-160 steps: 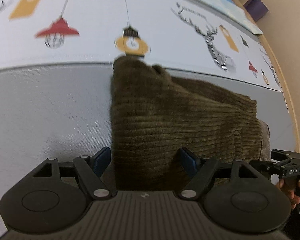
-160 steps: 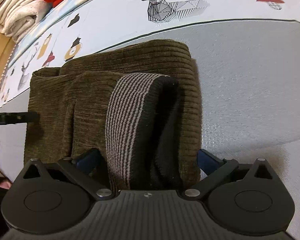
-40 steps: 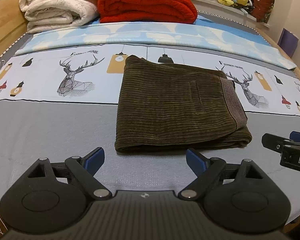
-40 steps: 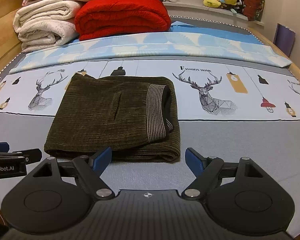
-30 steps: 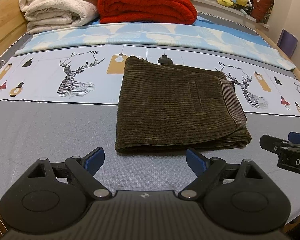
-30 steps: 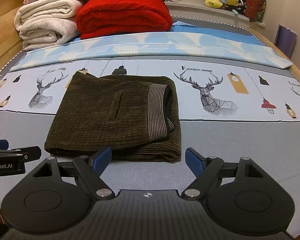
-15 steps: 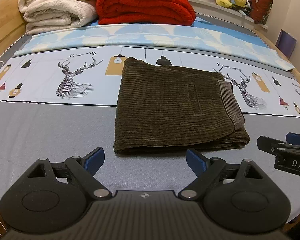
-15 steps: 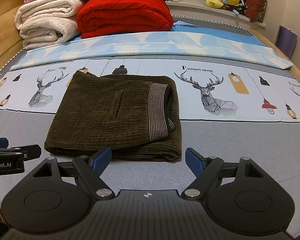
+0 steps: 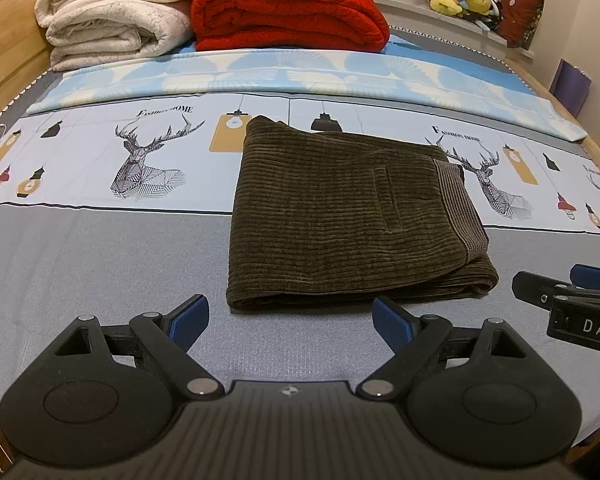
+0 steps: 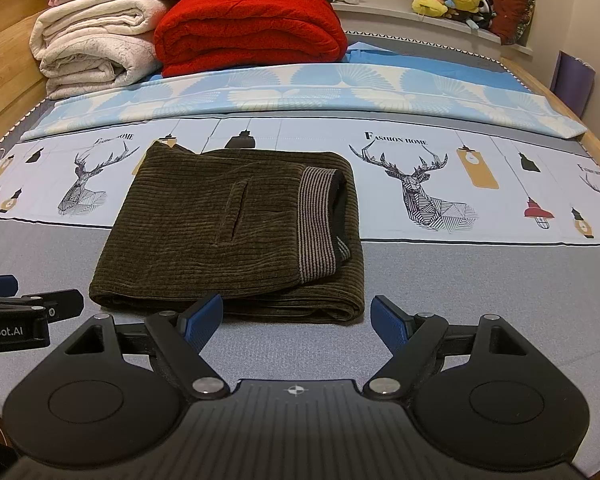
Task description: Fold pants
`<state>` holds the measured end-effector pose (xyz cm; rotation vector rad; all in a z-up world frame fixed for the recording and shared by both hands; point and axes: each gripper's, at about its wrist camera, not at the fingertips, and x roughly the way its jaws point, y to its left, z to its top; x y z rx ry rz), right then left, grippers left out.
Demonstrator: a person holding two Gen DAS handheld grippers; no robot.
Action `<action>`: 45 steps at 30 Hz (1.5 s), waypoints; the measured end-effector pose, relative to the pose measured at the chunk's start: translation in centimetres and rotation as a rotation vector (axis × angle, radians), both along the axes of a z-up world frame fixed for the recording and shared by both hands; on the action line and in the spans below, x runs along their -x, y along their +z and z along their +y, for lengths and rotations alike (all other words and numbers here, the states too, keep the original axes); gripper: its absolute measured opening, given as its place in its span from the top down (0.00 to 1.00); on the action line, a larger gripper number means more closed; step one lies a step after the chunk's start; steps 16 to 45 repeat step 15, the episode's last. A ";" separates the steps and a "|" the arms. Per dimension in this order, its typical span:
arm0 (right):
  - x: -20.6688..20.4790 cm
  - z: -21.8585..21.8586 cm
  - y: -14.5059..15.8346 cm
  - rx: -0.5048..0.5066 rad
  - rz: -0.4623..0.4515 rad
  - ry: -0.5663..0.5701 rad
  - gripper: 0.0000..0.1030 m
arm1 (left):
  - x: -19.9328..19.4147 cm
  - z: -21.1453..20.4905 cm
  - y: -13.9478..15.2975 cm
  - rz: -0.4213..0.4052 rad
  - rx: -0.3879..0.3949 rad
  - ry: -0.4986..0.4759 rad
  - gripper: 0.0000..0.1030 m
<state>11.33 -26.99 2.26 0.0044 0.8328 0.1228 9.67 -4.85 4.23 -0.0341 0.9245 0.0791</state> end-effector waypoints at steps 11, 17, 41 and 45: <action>0.0 0.0 0.0 0.000 0.000 0.002 0.20 | 0.1 -0.1 0.1 -0.012 0.000 -0.014 0.11; 0.0 0.0 0.0 -0.001 0.000 0.002 0.20 | 0.1 -0.2 0.1 -0.011 0.000 -0.016 0.11; 0.0 0.0 0.0 -0.001 0.000 0.002 0.20 | 0.1 -0.2 0.1 -0.011 0.000 -0.016 0.11; 0.0 0.0 0.0 -0.001 0.000 0.002 0.20 | 0.1 -0.2 0.1 -0.011 0.000 -0.016 0.11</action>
